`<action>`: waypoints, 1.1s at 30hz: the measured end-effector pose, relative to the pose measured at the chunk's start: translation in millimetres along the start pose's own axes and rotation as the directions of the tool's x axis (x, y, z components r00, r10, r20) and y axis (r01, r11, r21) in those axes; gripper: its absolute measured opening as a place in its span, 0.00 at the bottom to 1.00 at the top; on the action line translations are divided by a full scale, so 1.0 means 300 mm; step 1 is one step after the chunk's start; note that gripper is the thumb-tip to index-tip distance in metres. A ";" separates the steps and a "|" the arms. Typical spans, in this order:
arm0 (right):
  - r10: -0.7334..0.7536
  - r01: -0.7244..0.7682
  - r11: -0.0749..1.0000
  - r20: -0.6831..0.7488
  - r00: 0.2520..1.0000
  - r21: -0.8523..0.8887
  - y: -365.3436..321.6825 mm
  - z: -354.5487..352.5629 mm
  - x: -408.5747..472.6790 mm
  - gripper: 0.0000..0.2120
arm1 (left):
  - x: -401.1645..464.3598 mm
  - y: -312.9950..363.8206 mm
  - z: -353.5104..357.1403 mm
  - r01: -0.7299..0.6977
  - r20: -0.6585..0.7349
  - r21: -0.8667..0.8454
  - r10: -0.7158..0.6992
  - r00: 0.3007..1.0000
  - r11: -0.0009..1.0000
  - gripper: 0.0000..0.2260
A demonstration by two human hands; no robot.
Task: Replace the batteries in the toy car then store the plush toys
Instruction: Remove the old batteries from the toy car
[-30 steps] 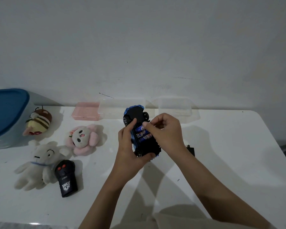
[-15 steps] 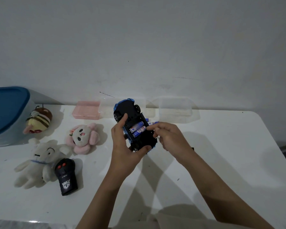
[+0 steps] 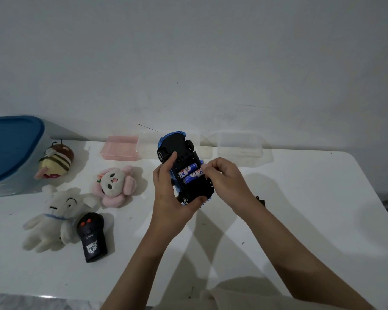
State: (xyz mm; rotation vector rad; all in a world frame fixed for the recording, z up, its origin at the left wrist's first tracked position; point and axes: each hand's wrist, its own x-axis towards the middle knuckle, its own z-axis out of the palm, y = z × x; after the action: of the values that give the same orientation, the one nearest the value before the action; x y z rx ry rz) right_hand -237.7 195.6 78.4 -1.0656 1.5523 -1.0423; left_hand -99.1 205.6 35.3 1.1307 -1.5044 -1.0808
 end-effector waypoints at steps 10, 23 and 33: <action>0.121 -0.068 0.900 -0.096 0.988 0.432 -0.032 -0.026 -0.001 0.08 | -0.007 0.000 0.008 0.015 -0.018 0.016 -0.014 1.000 1.000 0.46; -0.116 0.113 0.990 -0.028 0.993 -0.088 -0.012 -0.037 -0.037 0.08 | -0.013 0.004 0.015 0.018 -0.014 0.021 -0.018 1.000 1.000 0.47; -0.273 0.203 0.794 -0.038 0.961 -0.572 -0.039 -0.001 -0.051 0.13 | -0.010 0.015 0.017 -0.034 -0.016 0.127 0.036 0.999 0.991 0.47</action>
State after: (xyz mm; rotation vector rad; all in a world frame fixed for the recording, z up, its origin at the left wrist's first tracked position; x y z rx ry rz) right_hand -233.5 207.1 93.1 -1.6698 1.9242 -0.8294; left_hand -104.4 209.9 38.2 1.1936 -1.5912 -0.9603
